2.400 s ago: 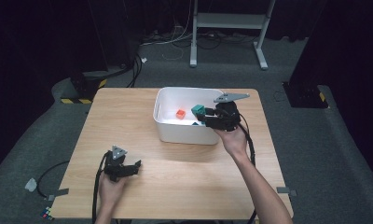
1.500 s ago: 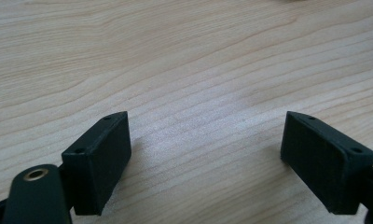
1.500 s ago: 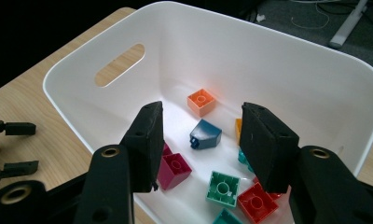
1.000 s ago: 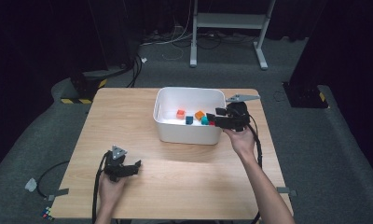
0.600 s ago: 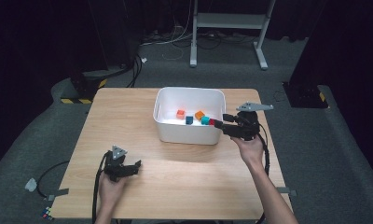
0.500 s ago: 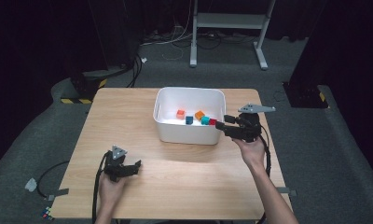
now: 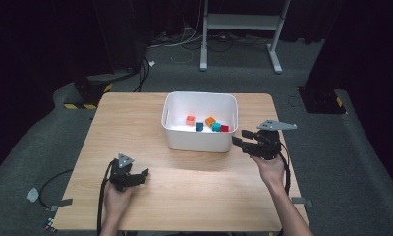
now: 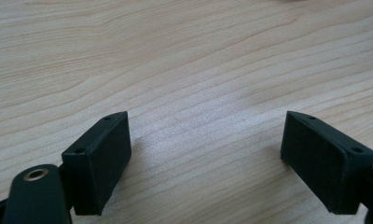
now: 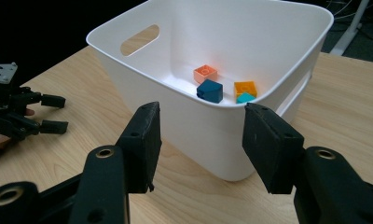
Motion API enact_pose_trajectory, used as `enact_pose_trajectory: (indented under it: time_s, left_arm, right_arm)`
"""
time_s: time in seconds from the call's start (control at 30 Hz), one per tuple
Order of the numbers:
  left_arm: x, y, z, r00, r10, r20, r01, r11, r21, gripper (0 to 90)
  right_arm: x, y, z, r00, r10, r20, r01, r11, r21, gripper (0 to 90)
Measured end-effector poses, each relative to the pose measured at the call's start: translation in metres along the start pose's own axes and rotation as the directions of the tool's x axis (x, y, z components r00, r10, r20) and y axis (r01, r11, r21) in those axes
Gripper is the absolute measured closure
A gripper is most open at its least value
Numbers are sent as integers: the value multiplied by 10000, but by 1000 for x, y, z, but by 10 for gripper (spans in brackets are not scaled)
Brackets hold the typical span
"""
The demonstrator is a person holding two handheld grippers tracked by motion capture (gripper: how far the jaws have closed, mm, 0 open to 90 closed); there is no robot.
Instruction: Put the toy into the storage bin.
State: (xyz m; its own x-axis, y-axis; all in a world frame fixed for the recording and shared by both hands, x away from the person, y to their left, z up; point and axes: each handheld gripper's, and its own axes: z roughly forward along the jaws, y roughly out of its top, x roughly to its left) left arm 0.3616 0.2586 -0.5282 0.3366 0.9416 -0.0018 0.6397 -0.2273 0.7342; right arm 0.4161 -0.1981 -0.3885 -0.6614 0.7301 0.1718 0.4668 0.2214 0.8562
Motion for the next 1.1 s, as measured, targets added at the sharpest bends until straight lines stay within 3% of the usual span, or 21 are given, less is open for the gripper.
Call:
enact_pose_trajectory:
  time_s: [0.27,0.47,0.87,1.1]
  left_arm:
    - [0,0,0,10000,6,-2,-6,10000,4,162]
    - [0,0,0,10000,4,0,-4,10000,4,162]
    - [0,0,0,10000,1,-5,-1,10000,5,162]
    - [0,0,0,10000,-1,-5,1,10000,6,162]
  right_arm:
    - [-4,-24,-4,9997,150,215,-149,9999,-25,468]
    - [-13,-44,-5,9981,555,275,-553,9984,-64,464]
    - [-15,-77,10,9957,445,810,-488,9974,522,462]
    - [-12,-102,25,9899,395,1361,-535,9934,1012,450]
